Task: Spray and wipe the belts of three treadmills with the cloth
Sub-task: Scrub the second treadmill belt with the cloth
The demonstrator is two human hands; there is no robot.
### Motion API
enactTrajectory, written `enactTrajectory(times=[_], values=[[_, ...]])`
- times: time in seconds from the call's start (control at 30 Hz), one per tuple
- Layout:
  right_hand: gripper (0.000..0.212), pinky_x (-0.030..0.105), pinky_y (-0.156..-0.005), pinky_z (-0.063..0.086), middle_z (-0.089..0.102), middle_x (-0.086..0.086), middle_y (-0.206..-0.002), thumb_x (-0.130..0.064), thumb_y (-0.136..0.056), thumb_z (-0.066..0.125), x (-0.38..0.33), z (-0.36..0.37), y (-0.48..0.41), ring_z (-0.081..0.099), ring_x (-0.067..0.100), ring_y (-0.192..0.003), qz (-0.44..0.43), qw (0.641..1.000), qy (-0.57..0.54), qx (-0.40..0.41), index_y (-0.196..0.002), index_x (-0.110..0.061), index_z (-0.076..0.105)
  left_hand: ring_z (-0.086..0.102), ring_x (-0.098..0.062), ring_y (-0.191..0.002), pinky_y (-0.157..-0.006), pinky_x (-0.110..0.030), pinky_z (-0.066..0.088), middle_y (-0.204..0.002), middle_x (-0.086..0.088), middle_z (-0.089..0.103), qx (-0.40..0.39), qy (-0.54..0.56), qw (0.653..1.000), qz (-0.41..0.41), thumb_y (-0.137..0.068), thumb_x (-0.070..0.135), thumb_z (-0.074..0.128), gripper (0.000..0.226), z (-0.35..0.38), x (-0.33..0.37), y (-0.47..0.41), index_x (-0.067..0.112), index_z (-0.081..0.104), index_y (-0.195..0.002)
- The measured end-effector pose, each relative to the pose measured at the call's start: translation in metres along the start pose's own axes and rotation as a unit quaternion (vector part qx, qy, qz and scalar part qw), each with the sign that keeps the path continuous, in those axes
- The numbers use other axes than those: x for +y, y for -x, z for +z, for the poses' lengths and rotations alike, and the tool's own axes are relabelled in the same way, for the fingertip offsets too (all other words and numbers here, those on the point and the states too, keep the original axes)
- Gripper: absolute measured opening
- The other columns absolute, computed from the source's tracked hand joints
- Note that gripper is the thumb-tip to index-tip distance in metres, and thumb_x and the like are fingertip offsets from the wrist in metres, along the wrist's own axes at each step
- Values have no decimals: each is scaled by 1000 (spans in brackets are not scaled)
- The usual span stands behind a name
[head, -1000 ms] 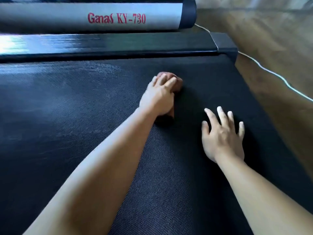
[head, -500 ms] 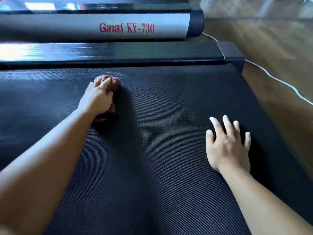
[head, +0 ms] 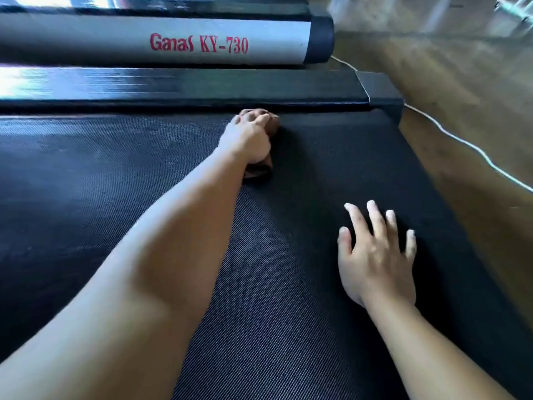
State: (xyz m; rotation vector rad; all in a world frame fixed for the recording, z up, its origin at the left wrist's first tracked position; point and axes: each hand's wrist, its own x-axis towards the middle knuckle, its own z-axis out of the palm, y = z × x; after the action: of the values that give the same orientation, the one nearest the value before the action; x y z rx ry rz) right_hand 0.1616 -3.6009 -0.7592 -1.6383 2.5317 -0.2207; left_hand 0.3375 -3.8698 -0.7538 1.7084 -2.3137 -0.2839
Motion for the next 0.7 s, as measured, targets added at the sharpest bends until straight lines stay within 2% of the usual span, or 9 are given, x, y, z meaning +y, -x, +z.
enactTrajectory(times=[0.13, 0.27, 0.43, 0.57, 0.7], values=[[52, 52, -121, -1, 8, -7, -165, -50, -99, 23, 2, 4, -2, 0, 20, -152, -11, 1000, -5, -1, -150, -45, 20, 24, -23, -149, -122, -38, 18, -158, -3, 35, -29, 3, 991, 132, -90, 36, 47, 60, 17, 46, 28, 25, 42, -149], [51, 52, -121, -2, 7, -8, -165, -50, -99, 21, 3, 6, -3, -1, 20, -152, -12, 1000, -10, 2, -150, -46, 20, 26, -24, -149, -121, -42, 21, -160, 5, 32, -40, 26, 987, 153, -87, 42, 41, 64, 14, 32, 73, 32, 39, -150], [52, 52, -121, -2, 7, -7, -165, -51, -100, 18, 3, 8, -5, 0, 20, -152, -13, 1000, 5, 9, -151, -46, 17, 35, -26, -144, -120, -45, 27, -156, 2, 40, 31, 41, 994, 94, -90, 40, 49, 58, -9, -59, 110, 27, 46, -146], [51, 53, -121, -1, 8, -7, -165, -50, -100, 20, 2, 8, -5, 1, 21, -152, -7, 1000, 6, 9, -151, -46, 18, 26, -24, -149, -123, -37, 18, -160, -4, 33, 59, 27, 996, -66, -96, 22, 59, 56, -34, -123, 99, 20, 43, -149], [51, 53, -121, 0, 9, -7, -165, -50, -100, 20, 2, 10, -6, 2, 21, -152, -6, 1000, 4, 14, -151, -46, 18, 20, -26, -151, -124, -36, 13, -162, -11, 27, 54, 14, 993, -102, -97, 26, 53, 59, -30, -111, 66, 18, 36, -153]])
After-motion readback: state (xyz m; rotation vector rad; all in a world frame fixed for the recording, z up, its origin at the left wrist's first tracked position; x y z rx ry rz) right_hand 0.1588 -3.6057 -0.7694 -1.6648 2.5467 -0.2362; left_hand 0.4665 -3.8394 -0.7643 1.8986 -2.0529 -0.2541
